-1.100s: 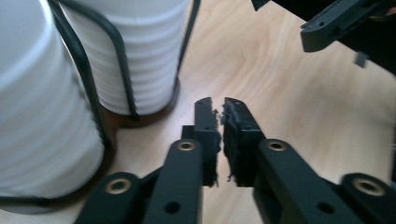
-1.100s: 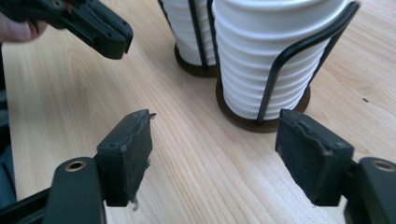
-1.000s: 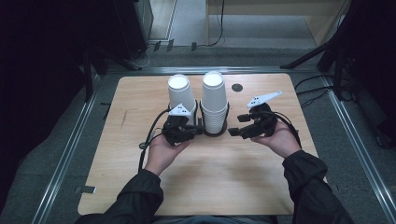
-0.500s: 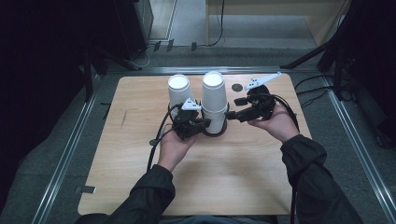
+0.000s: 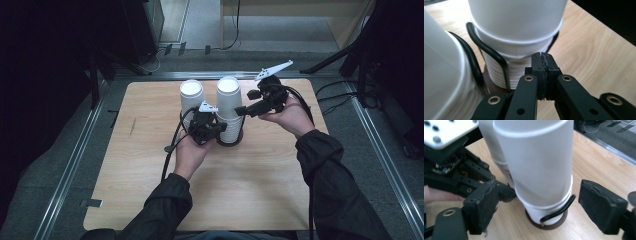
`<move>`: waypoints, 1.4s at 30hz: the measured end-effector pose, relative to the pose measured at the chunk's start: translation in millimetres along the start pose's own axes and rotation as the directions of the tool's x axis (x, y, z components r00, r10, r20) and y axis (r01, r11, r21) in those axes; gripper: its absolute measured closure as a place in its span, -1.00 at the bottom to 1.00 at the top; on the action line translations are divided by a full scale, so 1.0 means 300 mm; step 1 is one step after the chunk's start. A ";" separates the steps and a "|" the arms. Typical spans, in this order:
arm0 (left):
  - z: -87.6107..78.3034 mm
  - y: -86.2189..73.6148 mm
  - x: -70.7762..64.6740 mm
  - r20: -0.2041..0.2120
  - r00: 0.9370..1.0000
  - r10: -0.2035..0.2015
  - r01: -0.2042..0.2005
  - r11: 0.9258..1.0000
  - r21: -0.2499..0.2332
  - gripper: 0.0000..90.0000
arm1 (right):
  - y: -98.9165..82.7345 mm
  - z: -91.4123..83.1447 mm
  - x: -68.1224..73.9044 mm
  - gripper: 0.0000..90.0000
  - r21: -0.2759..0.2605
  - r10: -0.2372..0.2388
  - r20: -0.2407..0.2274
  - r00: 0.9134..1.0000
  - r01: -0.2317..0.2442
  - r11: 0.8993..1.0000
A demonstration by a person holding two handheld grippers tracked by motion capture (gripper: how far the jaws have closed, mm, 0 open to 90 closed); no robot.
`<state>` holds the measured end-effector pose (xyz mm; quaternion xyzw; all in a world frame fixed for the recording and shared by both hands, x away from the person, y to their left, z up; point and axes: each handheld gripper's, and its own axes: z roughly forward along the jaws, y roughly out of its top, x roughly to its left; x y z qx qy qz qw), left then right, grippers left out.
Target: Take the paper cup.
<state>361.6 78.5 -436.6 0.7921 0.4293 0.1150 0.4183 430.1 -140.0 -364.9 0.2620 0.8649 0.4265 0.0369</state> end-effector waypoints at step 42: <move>0.022 -0.012 -0.016 -0.032 0.999 0.016 -0.017 1.000 -0.022 0.94 | 0.277 0.040 0.092 -0.44 0.057 -0.103 0.135 0.985 0.096 0.994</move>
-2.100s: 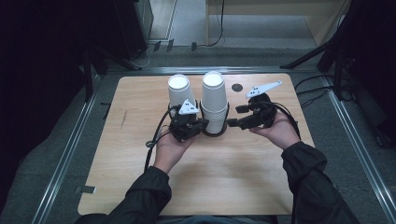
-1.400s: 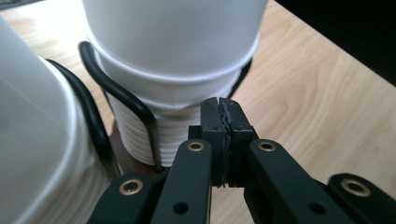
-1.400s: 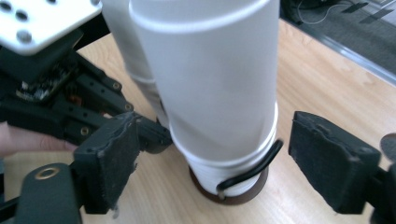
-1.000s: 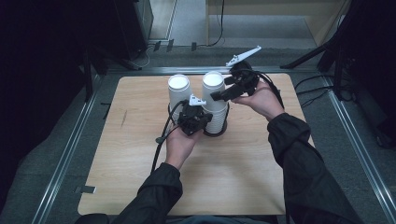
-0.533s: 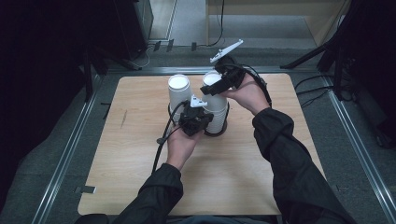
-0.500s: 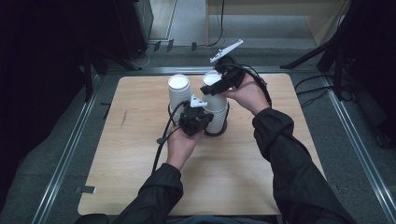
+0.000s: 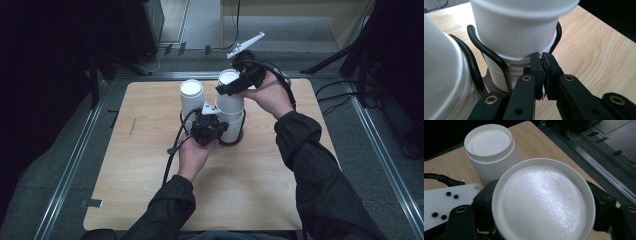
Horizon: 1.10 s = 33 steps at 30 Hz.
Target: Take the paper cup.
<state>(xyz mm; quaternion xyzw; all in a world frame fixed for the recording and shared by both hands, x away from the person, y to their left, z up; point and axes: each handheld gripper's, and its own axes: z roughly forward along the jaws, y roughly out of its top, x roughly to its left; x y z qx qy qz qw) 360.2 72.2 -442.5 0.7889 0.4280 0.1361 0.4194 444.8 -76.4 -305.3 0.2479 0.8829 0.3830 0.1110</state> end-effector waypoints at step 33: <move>-0.092 -0.013 0.007 0.141 0.987 0.083 -0.091 0.994 0.054 0.13 | -0.159 -0.387 0.078 -0.44 -0.002 -0.023 -0.037 0.999 0.023 1.000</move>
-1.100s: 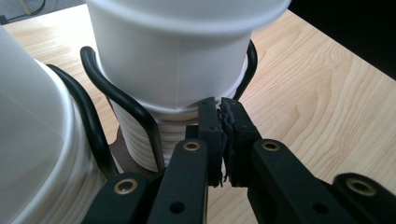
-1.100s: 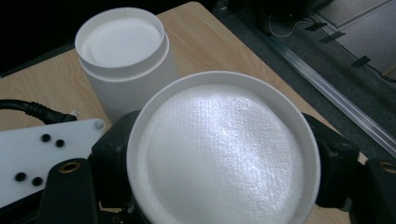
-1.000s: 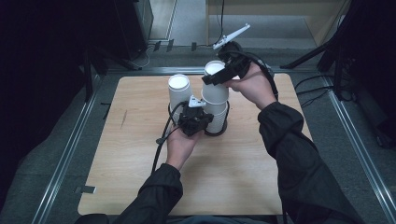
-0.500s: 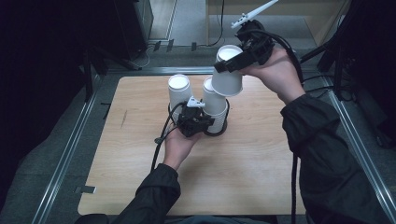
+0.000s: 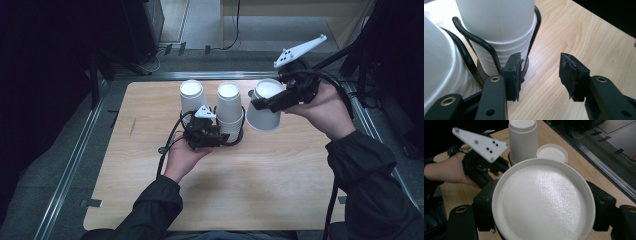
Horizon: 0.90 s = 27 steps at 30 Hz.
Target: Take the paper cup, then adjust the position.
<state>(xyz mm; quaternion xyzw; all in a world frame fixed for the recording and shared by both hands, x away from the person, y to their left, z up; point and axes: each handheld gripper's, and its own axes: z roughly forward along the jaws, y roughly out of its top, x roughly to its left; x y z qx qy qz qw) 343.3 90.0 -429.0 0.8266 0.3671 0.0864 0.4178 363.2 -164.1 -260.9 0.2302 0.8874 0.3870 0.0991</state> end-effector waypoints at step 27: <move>-0.071 -0.130 0.039 0.167 0.982 0.082 -0.085 0.996 0.011 -0.10 | -0.314 0.234 0.080 -0.44 -0.015 -0.025 -0.101 0.995 0.023 1.000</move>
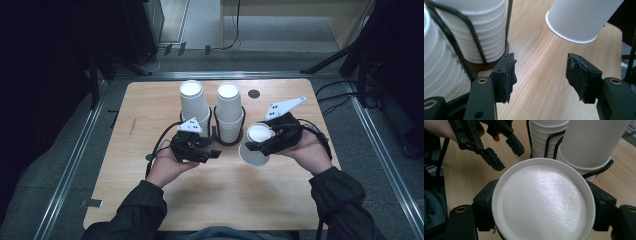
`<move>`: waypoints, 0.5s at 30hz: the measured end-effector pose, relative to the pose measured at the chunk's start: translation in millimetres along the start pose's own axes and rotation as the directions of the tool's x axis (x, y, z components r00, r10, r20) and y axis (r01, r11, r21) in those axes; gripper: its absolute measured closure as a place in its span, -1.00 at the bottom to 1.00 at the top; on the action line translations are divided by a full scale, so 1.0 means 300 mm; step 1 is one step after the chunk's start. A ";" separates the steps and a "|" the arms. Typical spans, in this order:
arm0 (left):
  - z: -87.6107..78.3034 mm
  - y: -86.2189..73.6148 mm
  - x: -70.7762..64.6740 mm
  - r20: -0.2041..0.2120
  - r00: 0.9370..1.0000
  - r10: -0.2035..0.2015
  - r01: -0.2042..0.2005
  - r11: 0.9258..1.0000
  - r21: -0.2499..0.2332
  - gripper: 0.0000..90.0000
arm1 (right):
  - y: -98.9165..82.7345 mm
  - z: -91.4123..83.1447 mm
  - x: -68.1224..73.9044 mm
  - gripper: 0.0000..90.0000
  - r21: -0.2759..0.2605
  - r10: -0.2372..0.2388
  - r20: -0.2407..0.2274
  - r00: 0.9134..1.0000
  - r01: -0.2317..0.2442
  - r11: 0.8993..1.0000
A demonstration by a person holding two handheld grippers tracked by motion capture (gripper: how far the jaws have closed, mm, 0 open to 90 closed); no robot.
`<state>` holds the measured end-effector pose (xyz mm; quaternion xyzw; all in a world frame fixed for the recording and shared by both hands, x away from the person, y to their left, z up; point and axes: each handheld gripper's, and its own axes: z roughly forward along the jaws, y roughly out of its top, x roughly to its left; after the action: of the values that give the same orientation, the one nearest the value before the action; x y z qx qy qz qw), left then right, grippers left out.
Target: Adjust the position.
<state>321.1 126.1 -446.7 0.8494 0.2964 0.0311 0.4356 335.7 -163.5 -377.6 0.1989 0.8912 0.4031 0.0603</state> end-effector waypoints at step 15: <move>0.028 -0.035 0.015 0.084 0.996 0.021 -0.021 1.000 -0.002 -0.23 | -0.087 0.135 0.021 -0.44 0.038 0.015 -0.018 1.000 -0.014 0.999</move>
<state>322.5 127.0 -460.8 0.8528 0.2688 0.0002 0.4478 332.7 -148.4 -423.8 0.2028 0.8978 0.3883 0.0454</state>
